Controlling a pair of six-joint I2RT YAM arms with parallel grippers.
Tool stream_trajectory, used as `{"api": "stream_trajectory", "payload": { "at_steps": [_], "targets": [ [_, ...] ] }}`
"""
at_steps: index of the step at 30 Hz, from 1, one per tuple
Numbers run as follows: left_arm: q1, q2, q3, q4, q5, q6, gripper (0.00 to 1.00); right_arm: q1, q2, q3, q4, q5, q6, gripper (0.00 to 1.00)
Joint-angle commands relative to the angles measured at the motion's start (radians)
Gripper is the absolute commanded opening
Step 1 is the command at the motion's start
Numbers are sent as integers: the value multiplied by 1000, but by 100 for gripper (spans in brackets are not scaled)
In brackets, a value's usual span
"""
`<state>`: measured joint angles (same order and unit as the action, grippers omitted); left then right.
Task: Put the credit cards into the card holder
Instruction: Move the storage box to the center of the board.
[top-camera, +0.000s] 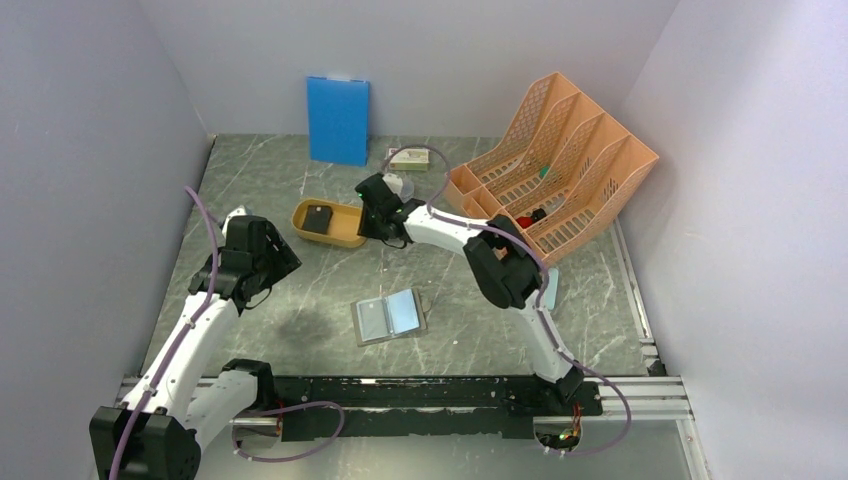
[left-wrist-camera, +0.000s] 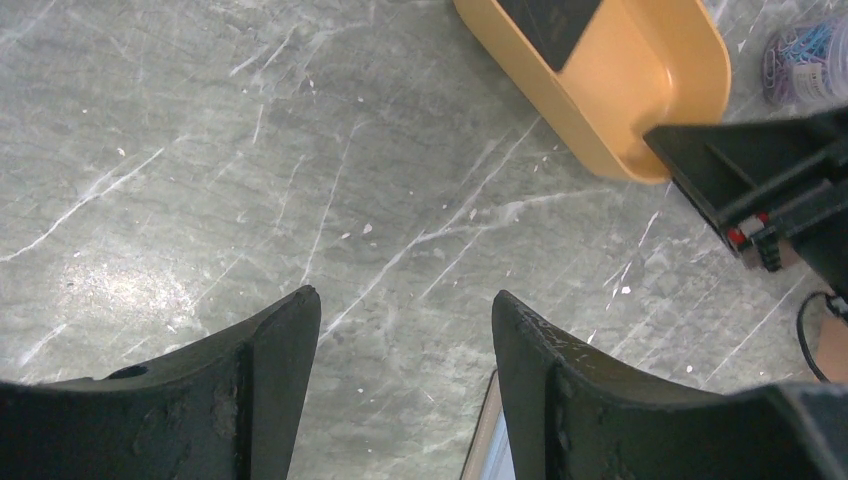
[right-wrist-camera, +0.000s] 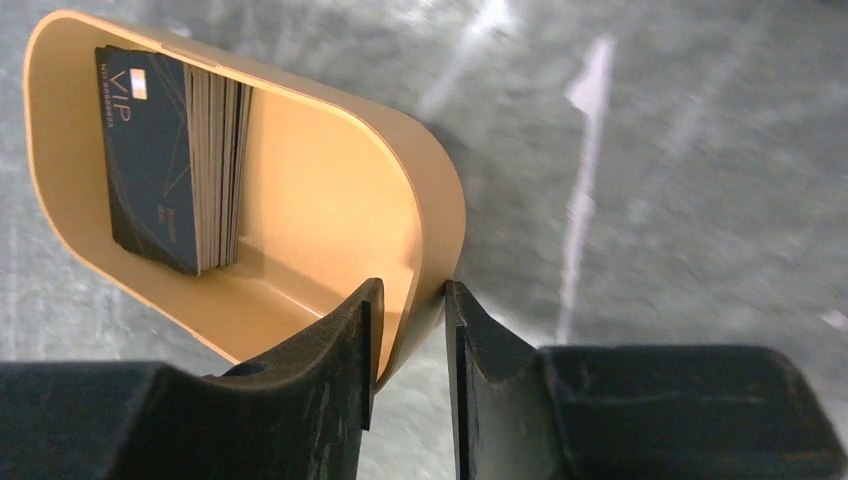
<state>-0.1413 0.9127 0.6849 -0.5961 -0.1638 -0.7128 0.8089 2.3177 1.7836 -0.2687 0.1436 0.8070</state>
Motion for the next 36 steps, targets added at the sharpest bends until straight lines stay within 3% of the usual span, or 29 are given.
{"api": "stream_trajectory", "payload": {
  "at_steps": [1, 15, 24, 29, 33, 36],
  "targets": [
    [-3, 0, -13, 24, 9, 21, 68, -28, -111, -157, -12, 18, -27, 32],
    [-10, 38, -39, 114, 165, 102, 64, -119, -445, -574, -34, 100, -258, 31],
    [-57, 89, -49, 152, 242, 129, 64, -176, -560, -720, -61, 167, -302, 31],
    [-66, 72, -57, 174, 280, 142, 66, -200, -612, -721, -87, 139, -285, 33],
    [-72, 36, -63, 185, 300, 147, 71, -199, -711, -658, -150, 85, -283, 52],
    [-76, 19, -69, 199, 316, 151, 79, -185, -781, -626, -134, 15, -307, 58]
  ]
}}
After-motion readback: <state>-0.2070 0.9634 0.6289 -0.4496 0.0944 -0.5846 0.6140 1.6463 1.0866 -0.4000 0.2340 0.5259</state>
